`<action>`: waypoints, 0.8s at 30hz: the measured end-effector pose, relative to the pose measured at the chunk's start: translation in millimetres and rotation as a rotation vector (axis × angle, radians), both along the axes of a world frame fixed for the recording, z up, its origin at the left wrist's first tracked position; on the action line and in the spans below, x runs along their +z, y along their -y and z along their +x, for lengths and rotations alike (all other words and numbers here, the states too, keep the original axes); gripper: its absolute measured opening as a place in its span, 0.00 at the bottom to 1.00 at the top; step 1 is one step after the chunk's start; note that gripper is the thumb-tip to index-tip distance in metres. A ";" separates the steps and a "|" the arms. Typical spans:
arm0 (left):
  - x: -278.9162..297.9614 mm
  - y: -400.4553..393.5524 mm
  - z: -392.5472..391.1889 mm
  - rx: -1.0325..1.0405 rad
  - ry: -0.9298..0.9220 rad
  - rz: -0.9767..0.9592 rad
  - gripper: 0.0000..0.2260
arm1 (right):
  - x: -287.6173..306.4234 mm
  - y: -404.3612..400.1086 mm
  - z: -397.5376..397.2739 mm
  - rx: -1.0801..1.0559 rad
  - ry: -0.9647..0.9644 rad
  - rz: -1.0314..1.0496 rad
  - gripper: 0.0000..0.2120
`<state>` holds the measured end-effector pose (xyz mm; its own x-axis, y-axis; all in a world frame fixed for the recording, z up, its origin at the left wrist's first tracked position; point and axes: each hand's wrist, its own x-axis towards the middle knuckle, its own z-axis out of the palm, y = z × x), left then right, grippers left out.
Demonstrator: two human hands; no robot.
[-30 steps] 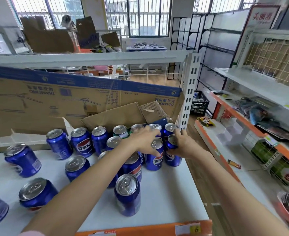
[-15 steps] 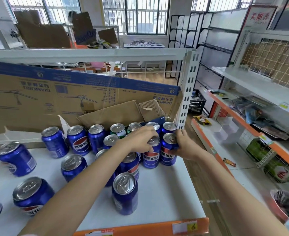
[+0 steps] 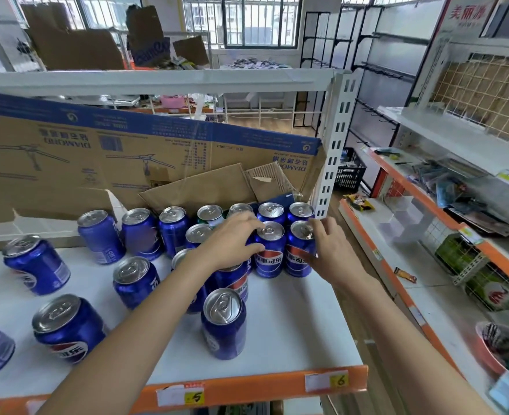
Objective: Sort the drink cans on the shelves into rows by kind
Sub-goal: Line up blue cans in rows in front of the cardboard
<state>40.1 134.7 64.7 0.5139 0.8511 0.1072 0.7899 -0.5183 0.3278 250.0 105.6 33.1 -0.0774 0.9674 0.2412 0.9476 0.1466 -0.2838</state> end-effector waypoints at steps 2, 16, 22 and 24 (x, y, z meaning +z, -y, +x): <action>0.8 14.0 -15.5 0.028 0.104 0.000 0.19 | 0.7 12.6 -7.6 0.027 0.000 0.078 0.26; -21.3 55.1 -63.1 0.139 0.010 -0.007 0.25 | -6.8 74.4 -102.0 0.459 -0.308 -0.257 0.32; -23.4 47.7 -60.2 0.136 0.044 -0.023 0.23 | -5.1 81.6 -91.0 0.461 -0.223 -0.226 0.40; -24.6 44.5 -58.3 0.158 0.023 -0.019 0.27 | -10.3 84.3 -94.5 0.464 -0.220 -0.181 0.40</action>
<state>-18.2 90.2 40.1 0.3707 0.9233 0.1004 0.8534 -0.3813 0.3555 155.4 21.3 22.8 -0.4726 0.8713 0.1325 0.7104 0.4656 -0.5277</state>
